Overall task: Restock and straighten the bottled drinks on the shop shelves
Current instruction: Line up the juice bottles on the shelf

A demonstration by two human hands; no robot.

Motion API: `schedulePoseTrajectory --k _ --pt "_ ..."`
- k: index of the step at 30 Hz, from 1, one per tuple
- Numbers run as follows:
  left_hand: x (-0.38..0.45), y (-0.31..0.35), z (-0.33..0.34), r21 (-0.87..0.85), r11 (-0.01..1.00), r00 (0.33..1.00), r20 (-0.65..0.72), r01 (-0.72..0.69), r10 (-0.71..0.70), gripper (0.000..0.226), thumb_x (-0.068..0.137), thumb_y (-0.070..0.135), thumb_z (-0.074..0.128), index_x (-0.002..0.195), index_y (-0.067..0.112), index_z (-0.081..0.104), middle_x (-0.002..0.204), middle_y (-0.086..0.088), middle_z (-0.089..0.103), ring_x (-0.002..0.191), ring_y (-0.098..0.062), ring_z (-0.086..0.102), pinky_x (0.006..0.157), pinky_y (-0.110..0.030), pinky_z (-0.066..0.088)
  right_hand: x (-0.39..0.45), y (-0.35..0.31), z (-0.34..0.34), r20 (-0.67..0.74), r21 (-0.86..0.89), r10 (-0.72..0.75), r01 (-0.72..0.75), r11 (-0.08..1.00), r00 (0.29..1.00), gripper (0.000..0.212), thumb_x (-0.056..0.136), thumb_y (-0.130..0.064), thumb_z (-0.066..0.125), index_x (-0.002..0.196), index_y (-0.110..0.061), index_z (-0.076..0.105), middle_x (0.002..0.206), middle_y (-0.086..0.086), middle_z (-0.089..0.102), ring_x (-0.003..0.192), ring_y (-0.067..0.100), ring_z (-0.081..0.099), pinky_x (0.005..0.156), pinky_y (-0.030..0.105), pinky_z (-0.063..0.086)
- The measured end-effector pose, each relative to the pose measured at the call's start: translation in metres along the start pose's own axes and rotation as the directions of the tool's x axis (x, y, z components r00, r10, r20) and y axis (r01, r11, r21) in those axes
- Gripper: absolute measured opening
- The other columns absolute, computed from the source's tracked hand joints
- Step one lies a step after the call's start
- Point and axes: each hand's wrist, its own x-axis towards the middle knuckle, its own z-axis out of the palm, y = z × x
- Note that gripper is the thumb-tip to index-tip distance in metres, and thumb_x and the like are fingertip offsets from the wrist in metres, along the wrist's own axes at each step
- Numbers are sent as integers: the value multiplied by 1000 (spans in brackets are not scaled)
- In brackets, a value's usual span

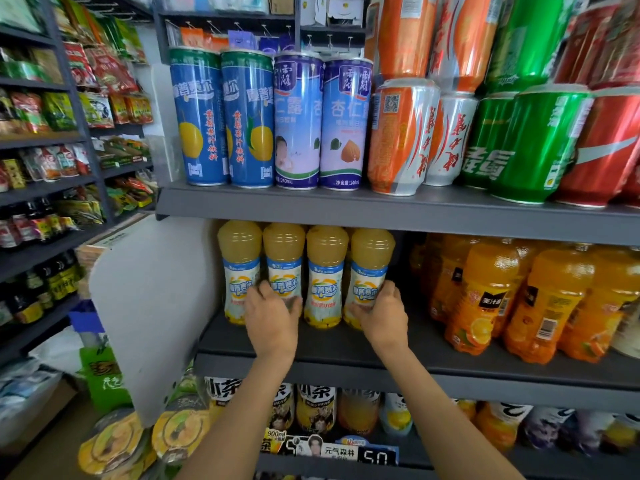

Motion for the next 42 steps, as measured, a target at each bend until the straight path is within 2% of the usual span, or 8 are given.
schedulePoseTrajectory --k 10,15,17,20,23,32,37,42 --pt "-2 -3 6 -45 999 998 -67 -10 7 53 79 18 71 120 -7 47 116 -27 49 109 -40 48 88 -47 43 1 2 -1 29 -57 -6 8 998 1000 55 80 -34 70 118 -7 40 122 9 51 114 27 52 92 48 46" --pt "-35 12 8 -200 957 966 -188 -212 176 41 74 2 69 111 0 51 110 -19 50 104 -34 50 85 -44 43 0 9 -17 81 -12 -36 37 999 996 57 79 -34 71 120 -5 47 121 11 55 113 26 54 89 38 48" --pt "-43 27 9 -225 923 945 -171 -313 279 38 75 1 67 110 2 53 108 -16 50 104 -32 51 87 -42 43 -8 9 -33 -83 -14 -184 184 983 979 52 81 -27 70 123 -5 48 120 11 53 113 25 52 88 35 48" --pt "-49 49 13 -244 870 904 -124 -428 410 36 75 3 63 109 3 53 107 -13 50 103 -30 52 87 -42 46 -15 11 -64 -445 -112 -377 367 924 812 41 79 -12 70 116 -4 52 115 17 52 107 28 50 88 36 48" --pt "-56 67 19 -277 827 870 -84 -489 486 35 75 1 64 108 4 53 106 -12 51 99 -27 53 83 -38 48 -13 28 -95 -626 -59 -213 226 972 750 52 77 -12 70 122 1 47 125 23 43 116 32 42 97 34 36" --pt "-71 90 42 -392 781 786 196 -486 587 45 88 16 57 129 11 40 122 -3 46 107 -9 48 86 -20 41 -11 90 -97 -287 47 142 -135 990 947 72 79 -23 71 135 0 33 132 19 45 124 34 43 102 43 36" --pt "-71 110 48 -605 761 817 303 -233 491 54 86 31 62 131 13 39 127 2 49 109 -5 50 88 -17 43 -19 79 -81 -247 79 18 1 997 969 60 75 -25 74 121 -1 43 118 14 52 111 30 50 89 34 41" --pt "-60 101 46 -529 828 890 268 -184 368 60 76 38 72 124 16 45 120 2 57 108 -10 55 89 -27 47 -17 59 -63 -31 198 -182 185 963 983 54 78 -20 71 123 -6 45 117 9 56 109 22 53 87 28 44"
